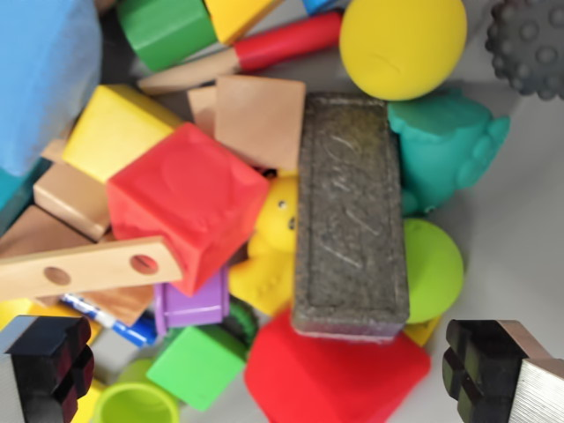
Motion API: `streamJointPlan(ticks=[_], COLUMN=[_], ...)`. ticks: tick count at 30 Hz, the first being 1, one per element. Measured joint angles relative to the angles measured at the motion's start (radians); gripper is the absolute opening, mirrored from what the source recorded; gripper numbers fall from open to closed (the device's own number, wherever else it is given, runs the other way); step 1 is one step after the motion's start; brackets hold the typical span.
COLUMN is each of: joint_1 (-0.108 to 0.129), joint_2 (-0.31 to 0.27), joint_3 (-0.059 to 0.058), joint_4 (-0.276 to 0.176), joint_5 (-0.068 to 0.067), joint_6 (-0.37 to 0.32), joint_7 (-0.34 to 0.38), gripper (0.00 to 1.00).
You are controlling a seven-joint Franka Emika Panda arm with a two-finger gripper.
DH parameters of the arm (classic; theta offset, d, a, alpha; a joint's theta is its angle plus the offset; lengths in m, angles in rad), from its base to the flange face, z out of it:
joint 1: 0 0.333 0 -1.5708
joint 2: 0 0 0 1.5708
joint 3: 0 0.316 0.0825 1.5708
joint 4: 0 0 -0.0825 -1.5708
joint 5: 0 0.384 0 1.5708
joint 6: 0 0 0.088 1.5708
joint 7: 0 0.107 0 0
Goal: Pick an object from the bin
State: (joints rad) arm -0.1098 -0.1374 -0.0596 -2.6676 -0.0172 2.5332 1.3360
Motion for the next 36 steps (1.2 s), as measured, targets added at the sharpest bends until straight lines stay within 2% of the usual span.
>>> streamJointPlan(ticks=[14, 16, 21, 25, 29, 34, 35, 36], joint_1=[-0.035, -0.036, -0.036, -0.035, -0.035, -0.035, -0.035, -0.035], joint_2=[-0.001, 0.014, 0.099, 0.153, 0.192, 0.217, 0.219, 0.219], joint_3=[-0.003, -0.003, -0.003, -0.003, -0.002, 0.0, 0.0, 0.0], joint_4=[-0.137, -0.139, -0.137, -0.136, -0.134, -0.132, -0.132, -0.132], joint_5=[0.0, 0.001, 0.007, 0.016, 0.026, 0.031, 0.031, 0.031], joint_6=[0.127, 0.148, 0.222, 0.275, 0.314, 0.338, 0.34, 0.341], joint_7=[0.114, 0.115, 0.114, 0.11, 0.103, 0.099, 0.099, 0.099], gripper=[1.0, 1.0, 1.0, 1.0, 1.0, 1.0, 0.0, 0.0])
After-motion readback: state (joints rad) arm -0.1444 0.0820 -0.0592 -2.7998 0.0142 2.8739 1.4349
